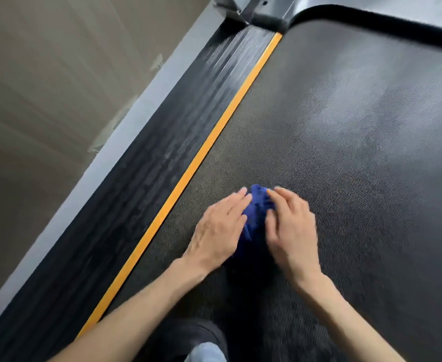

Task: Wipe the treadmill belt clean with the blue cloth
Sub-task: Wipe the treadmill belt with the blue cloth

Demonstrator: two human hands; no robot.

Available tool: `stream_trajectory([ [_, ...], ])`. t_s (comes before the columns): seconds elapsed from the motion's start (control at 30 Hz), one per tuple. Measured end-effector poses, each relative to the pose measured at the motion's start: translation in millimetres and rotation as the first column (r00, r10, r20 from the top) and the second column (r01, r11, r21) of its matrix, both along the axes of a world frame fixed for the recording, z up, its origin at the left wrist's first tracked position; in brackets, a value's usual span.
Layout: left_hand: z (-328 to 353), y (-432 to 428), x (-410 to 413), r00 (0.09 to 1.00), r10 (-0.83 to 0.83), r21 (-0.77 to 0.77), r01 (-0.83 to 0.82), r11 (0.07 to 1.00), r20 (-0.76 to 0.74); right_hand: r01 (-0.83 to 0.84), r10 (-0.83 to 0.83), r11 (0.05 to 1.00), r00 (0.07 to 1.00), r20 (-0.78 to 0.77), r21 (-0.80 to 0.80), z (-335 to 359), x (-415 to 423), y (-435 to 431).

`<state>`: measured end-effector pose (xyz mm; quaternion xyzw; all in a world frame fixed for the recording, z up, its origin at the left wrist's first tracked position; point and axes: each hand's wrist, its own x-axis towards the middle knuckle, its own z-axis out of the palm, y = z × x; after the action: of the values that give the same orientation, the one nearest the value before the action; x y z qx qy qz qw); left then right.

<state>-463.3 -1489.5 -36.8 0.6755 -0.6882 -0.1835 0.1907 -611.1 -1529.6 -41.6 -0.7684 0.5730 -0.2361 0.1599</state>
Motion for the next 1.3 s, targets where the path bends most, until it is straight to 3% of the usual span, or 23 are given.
stream_trajectory([
  [0.07, 3.2, 8.3, 20.7, 0.988, 0.152, 0.039, -0.151, 0.988, -0.013, -0.064, 0.073, 0.993, 0.994, -0.086, 0.096, -11.8, 53.8, 30.8],
  [0.13, 7.6, 21.2, 40.9, 0.98, 0.197, 0.068, -0.196, 0.978, -0.004, -0.1, 0.116, 0.991, 0.975, -0.191, 0.089, -26.0, 80.8, 30.1],
  [0.2, 10.5, 36.0, 60.1, 0.992, 0.123, 0.099, -0.125, 0.987, 0.028, -0.208, 0.216, 0.976, 0.943, -0.254, 0.058, -36.7, 80.6, -1.0],
  [0.3, 19.0, 55.3, 81.1, 0.998, 0.008, 0.128, -0.015, 0.992, 0.055, -0.351, 0.344, 0.936, 0.918, -0.198, -0.001, -42.7, 59.5, -73.1],
  [0.43, 23.5, 82.9, 85.0, 0.986, 0.01, 0.127, -0.031, 0.991, 0.168, -0.035, 0.024, 0.999, 0.969, -0.247, -0.039, -29.5, 50.1, -142.3],
  [0.5, 21.5, 93.9, 82.0, 0.978, 0.028, 0.15, -0.06, 0.987, 0.206, 0.045, -0.04, 0.999, 0.973, -0.227, 0.017, -25.7, 62.5, -140.7],
  [0.57, 18.2, 101.7, 80.8, 0.976, 0.046, 0.18, -0.086, 0.98, 0.214, 0.018, -0.012, 0.999, 0.992, -0.129, 0.04, -23.3, 77.2, -115.7],
  [0.63, 13.5, 104.5, 82.1, 0.98, 0.105, 0.18, -0.136, 0.974, 0.172, -0.168, 0.169, 0.985, 0.984, -0.047, 0.037, -25.0, 86.9, -71.8],
  [0.7, 9.7, 102.1, 83.7, 0.979, 0.153, 0.16, -0.174, 0.972, 0.136, -0.458, 0.459, 0.888, 0.888, -0.037, 0.023, -25.9, 88.6, -20.2],
  [0.77, 10.7, 94.2, 84.1, 0.981, 0.151, 0.147, -0.168, 0.975, 0.123, -0.702, 0.702, 0.712, 0.71, -0.062, 0.008, -28.8, 81.9, 16.6],
  [0.87, 18.0, 79.5, 83.6, 0.978, 0.143, 0.141, -0.164, 0.976, 0.15, -0.88, 0.867, 0.474, 0.459, -0.196, 0.037, -34.4, 64.3, 20.1],
  [0.93, 20.9, 78.9, 80.5, 0.971, 0.202, 0.195, -0.224, 0.955, 0.125, -0.907, 0.885, 0.419, 0.395, -0.247, 0.05, -34.6, 57.4, -11.4],
  [1.0, 21.3, 81.4, 79.2, 0.957, 0.281, 0.259, -0.289, 0.922, 0.068, -0.818, 0.797, 0.575, 0.555, -0.238, 0.022, -31.5, 52.9, -64.5],
  [1.07, 25.6, 82.5, 77.4, 0.952, 0.3, 0.288, -0.303, 0.908, 0.057, -0.634, 0.611, 0.774, 0.75, -0.253, -0.009, -28.2, 44.1, -129.1],
  [1.1, 27.6, 82.4, 77.3, 0.95, 0.306, 0.31, -0.309, 0.899, 0.06, -0.552, 0.534, 0.834, 0.805, -0.258, 0.005, -26.5, 39.6, -156.1],
  [1.23, 32.9, 81.2, 82.2, 0.948, 0.314, 0.415, -0.302, 0.858, 0.041, -0.256, 0.261, 0.965, 0.954, -0.149, 0.049, -21.9, 62.5, -153.6],
  [1.3, 34.7, 79.2, 84.2, 0.953, 0.3, 0.456, -0.289, 0.842, 0.051, -0.304, 0.306, 0.952, 0.951, -0.043, 0.047, -26.0, 80.3, -94.5],
])
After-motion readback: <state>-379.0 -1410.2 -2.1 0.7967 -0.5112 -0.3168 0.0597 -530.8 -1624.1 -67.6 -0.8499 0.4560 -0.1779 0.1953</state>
